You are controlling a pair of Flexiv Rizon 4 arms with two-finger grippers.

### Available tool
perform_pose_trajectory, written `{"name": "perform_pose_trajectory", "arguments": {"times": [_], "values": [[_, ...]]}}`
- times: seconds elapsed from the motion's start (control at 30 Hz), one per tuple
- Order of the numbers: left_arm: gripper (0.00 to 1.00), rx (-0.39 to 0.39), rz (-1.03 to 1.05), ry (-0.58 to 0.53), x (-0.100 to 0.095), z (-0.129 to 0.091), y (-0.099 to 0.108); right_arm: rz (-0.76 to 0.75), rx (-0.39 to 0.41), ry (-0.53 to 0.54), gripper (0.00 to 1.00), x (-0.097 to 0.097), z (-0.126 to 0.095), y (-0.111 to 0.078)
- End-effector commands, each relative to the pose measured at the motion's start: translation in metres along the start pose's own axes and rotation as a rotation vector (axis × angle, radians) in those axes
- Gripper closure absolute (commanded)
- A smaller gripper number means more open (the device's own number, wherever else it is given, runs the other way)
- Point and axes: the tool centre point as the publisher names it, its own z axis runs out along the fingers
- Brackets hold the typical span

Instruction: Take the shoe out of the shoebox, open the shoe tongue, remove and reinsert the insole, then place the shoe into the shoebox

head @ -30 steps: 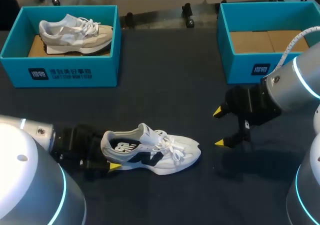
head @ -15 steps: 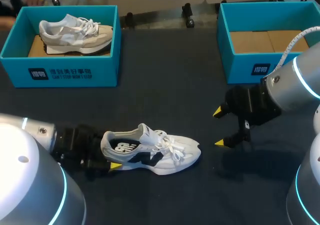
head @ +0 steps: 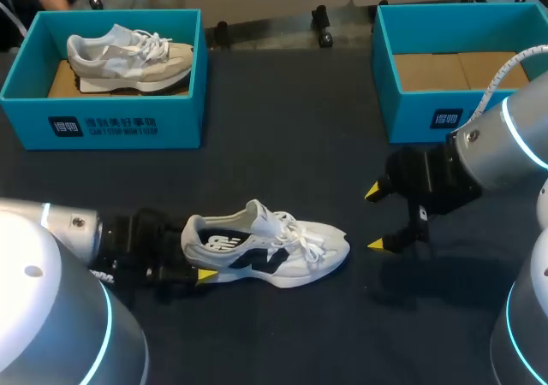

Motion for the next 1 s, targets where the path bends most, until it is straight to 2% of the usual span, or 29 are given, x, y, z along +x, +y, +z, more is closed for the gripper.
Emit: {"name": "perform_pose_trajectory", "arguments": {"times": [0.03, 0.3, 1.0], "values": [[1.0, -0.01, 0.006, 0.002, -0.0021, 0.0067, -0.0019, -0.001, -0.001, -0.003, 0.0, 0.0016, -0.0004, -0.0006], [1.0, -0.03, 0.011, 0.008, -0.0069, 0.0104, 0.0048, -0.001, -0.001, -0.003, 0.0, 0.0016, -0.0004, -0.0006], [1.0, -0.03, 0.011, 0.008, -0.0069, 0.0104, 0.0048, -0.001, -0.001, -0.003, 0.0, 0.0016, -0.0004, -0.0006]]}}
